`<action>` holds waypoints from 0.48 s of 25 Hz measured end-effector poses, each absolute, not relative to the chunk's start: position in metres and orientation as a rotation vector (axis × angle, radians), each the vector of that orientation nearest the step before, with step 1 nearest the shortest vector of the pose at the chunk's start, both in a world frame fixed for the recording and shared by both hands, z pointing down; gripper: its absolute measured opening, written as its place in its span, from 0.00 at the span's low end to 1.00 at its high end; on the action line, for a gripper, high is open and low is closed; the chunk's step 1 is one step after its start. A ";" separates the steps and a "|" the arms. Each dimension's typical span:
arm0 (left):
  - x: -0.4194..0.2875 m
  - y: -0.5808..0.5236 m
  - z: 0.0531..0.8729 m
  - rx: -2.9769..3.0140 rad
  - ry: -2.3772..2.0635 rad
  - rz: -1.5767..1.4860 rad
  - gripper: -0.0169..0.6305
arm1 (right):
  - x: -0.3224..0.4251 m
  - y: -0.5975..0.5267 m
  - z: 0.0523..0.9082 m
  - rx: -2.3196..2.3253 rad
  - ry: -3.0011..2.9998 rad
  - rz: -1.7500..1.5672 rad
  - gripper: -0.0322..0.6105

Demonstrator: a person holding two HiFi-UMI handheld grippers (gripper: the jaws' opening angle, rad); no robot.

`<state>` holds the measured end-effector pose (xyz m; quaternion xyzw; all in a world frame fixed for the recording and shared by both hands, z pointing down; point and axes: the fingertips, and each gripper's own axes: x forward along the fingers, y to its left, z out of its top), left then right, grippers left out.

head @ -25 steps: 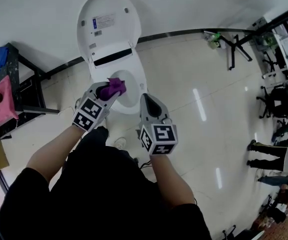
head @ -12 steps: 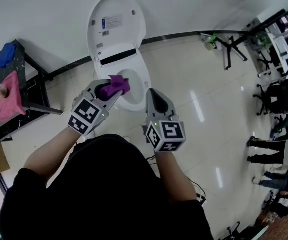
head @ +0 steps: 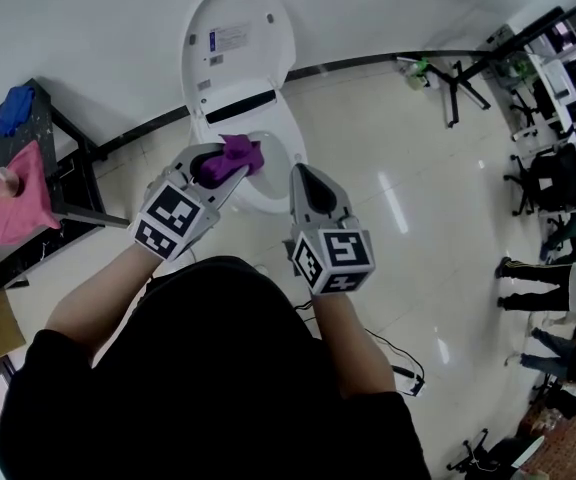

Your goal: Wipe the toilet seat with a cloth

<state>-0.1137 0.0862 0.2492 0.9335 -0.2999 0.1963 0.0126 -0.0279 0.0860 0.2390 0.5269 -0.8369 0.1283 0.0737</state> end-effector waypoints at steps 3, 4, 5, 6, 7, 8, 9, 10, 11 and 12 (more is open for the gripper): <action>-0.115 0.087 0.249 2.914 -0.928 0.608 0.17 | -0.032 0.088 0.239 1.580 -2.510 0.381 0.07; -0.114 0.087 0.248 2.915 -0.929 0.606 0.17 | -0.032 0.088 0.239 1.577 -2.511 0.381 0.07; -0.114 0.087 0.248 2.916 -0.930 0.606 0.17 | -0.032 0.088 0.238 1.575 -2.512 0.381 0.07; -0.113 0.086 0.248 2.915 -0.930 0.606 0.17 | -0.032 0.088 0.238 1.573 -2.512 0.380 0.07; -0.113 0.086 0.249 2.914 -0.930 0.606 0.17 | -0.031 0.088 0.239 1.571 -2.512 0.378 0.07; -0.112 0.085 0.250 2.914 -0.930 0.605 0.17 | -0.032 0.088 0.239 1.569 -2.511 0.376 0.07; -0.112 0.085 0.250 2.914 -0.930 0.604 0.17 | -0.032 0.088 0.240 1.568 -2.510 0.374 0.07; -0.113 0.085 0.251 2.914 -0.931 0.601 0.17 | -0.033 0.088 0.241 1.566 -2.510 0.371 0.07; -0.113 0.084 0.251 2.914 -0.931 0.599 0.17 | -0.034 0.088 0.241 1.565 -2.509 0.368 0.07; -0.113 0.084 0.252 2.914 -0.932 0.596 0.17 | -0.034 0.088 0.242 1.563 -2.509 0.366 0.07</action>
